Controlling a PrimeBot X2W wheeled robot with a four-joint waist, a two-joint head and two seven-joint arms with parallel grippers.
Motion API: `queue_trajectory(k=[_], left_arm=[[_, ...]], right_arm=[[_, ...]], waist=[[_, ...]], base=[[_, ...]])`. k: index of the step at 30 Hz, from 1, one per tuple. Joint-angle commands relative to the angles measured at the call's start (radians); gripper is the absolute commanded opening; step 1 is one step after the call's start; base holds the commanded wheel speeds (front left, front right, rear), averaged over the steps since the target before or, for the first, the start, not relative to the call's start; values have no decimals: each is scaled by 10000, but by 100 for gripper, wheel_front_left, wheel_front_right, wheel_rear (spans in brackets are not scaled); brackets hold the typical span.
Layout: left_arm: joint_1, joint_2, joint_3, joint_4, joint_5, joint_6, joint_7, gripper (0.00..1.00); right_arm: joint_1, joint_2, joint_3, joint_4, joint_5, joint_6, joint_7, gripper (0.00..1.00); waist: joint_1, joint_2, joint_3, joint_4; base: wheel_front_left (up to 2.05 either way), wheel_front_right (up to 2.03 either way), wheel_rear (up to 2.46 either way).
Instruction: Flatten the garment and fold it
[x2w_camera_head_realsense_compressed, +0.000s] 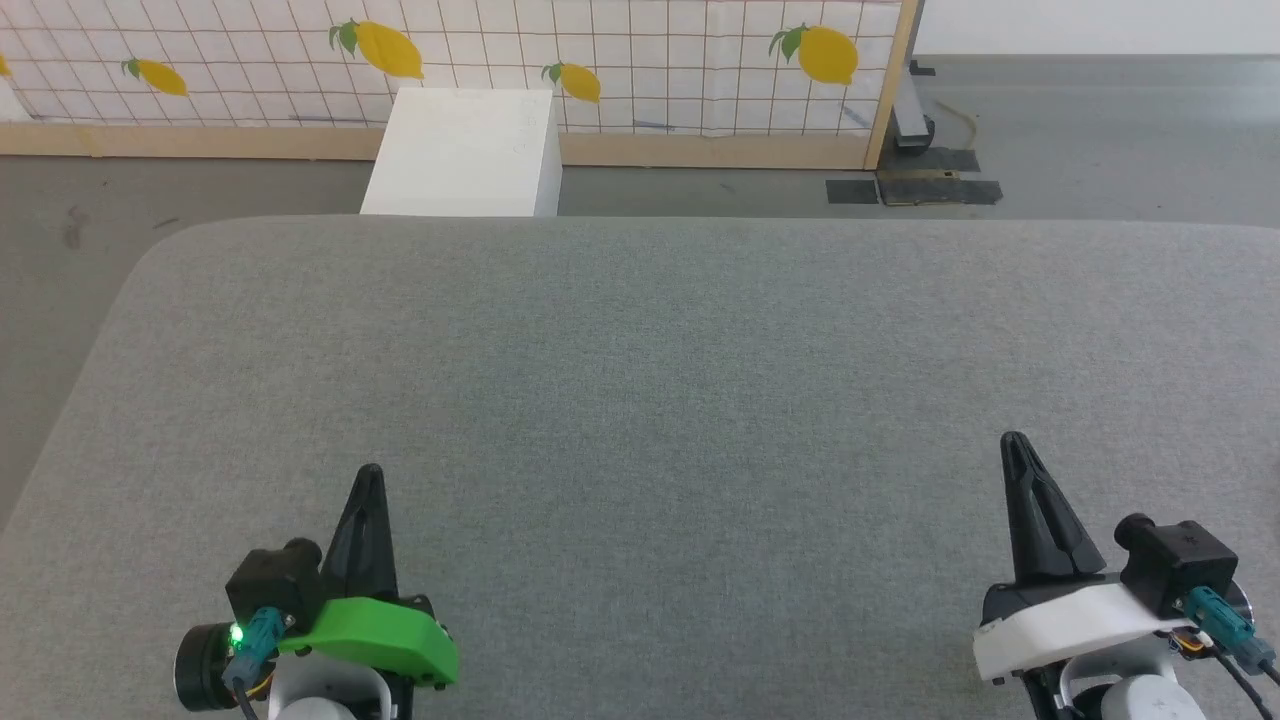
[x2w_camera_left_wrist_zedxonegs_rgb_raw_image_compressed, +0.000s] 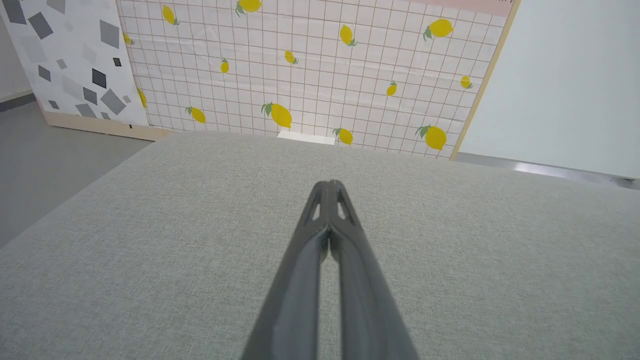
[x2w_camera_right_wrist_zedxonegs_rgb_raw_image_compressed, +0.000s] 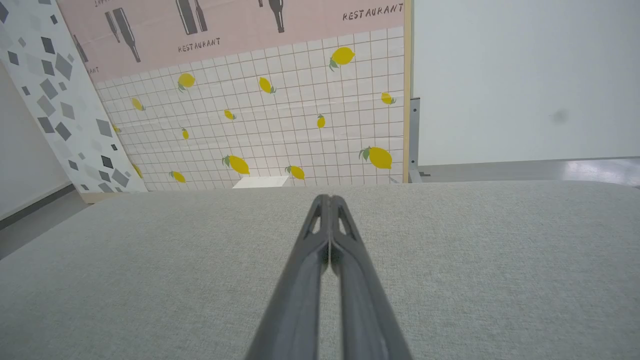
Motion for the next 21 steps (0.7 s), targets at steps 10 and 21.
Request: queue_trajectory(k=[10,21], left_arm=[[47,-28,59,-191,273,-21,230,0],[74,-45,95,-339,461,-33,454,0]], right_arm=[[31,0,16,-183,-248,-2,235,0],[49,1,27,-314,-402,-3,458,0]], waist=[[0,0,-33,-2],[0,0,-66,-4]], base=[[0,0,0],[0,0,0]])
